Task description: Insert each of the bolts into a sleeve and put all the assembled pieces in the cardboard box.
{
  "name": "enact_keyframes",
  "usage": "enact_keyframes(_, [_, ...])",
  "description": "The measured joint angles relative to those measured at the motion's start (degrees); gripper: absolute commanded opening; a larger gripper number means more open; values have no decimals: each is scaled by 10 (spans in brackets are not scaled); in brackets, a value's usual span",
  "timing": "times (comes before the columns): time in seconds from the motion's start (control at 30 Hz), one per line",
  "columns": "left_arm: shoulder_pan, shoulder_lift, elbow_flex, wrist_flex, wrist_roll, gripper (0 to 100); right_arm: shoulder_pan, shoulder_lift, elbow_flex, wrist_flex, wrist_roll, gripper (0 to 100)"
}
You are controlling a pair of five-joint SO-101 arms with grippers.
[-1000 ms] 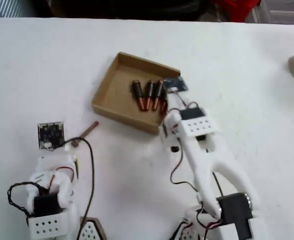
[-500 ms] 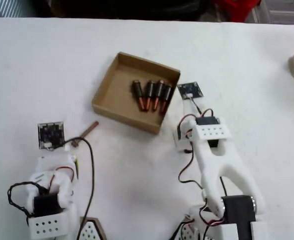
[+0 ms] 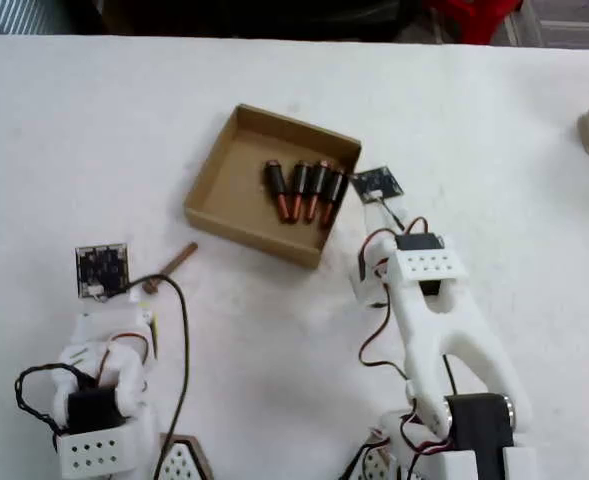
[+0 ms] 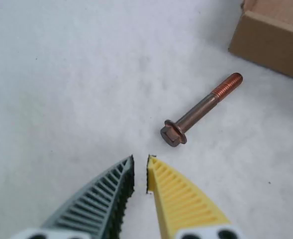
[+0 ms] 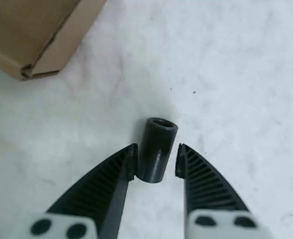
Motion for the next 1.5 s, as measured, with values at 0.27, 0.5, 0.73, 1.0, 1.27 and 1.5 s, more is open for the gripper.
enact_keyframes(0.27, [0, 0, 0, 0, 0, 76, -1, 9, 0, 0, 0, 101])
enact_keyframes(0.5, [0, 0, 0, 0, 0, 76, 8, 94, -32, 1, 0, 101])
enact_keyframes(0.73, [0, 0, 0, 0, 0, 76, 8, 100, -40, 1, 0, 101])
enact_keyframes(1.0, [0, 0, 0, 0, 0, 76, -3, 30, -40, 21, 0, 101])
enact_keyframes(1.27, [0, 0, 0, 0, 0, 77, -8, 32, -40, 33, 0, 101])
enact_keyframes(1.5, [0, 0, 0, 0, 0, 78, -8, 89, -40, 2, 1, 99])
